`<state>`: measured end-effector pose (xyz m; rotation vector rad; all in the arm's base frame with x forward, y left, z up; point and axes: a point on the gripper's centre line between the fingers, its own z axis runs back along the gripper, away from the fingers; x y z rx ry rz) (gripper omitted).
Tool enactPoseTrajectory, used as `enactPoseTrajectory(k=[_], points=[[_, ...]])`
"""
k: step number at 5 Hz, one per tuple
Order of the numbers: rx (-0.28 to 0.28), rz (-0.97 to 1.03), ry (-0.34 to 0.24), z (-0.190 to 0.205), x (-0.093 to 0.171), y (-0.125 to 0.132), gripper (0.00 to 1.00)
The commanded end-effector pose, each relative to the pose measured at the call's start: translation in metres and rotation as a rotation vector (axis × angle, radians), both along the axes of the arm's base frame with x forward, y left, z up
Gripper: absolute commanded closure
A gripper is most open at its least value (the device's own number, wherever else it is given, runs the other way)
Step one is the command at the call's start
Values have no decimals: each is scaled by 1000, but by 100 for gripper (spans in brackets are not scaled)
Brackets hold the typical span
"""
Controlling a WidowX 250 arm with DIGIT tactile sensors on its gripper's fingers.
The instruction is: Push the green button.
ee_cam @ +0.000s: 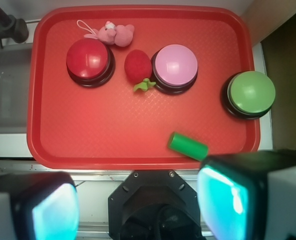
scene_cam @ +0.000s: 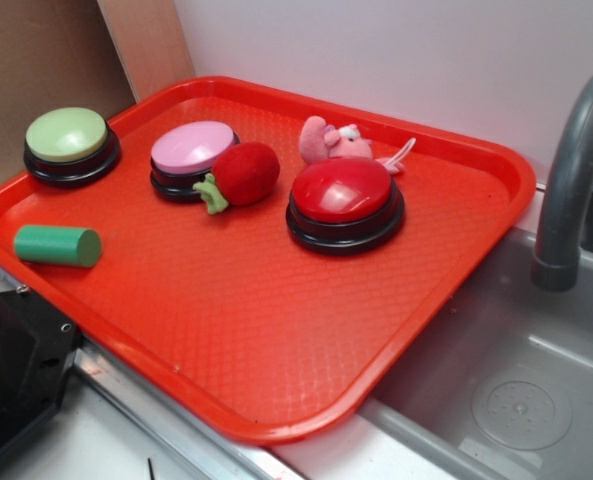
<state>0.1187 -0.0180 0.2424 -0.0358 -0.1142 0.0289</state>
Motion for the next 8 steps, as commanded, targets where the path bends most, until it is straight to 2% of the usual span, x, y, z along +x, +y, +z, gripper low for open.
enactPoseTrajectory(k=[1, 2, 3, 4, 5, 6, 7, 8], points=[[0, 0, 0, 0, 0, 0, 0], [81, 251, -9, -25, 45, 48, 0], [92, 504, -76, -38, 63, 86, 0], [132, 757, -159, -59, 70, 113, 0], [188, 1010, -254, -85, 66, 133, 0], [138, 1134, -244, -110, 70, 153, 0], [106, 1159, -244, -122, 72, 167, 0], [116, 1181, -221, -140, 75, 183, 0]])
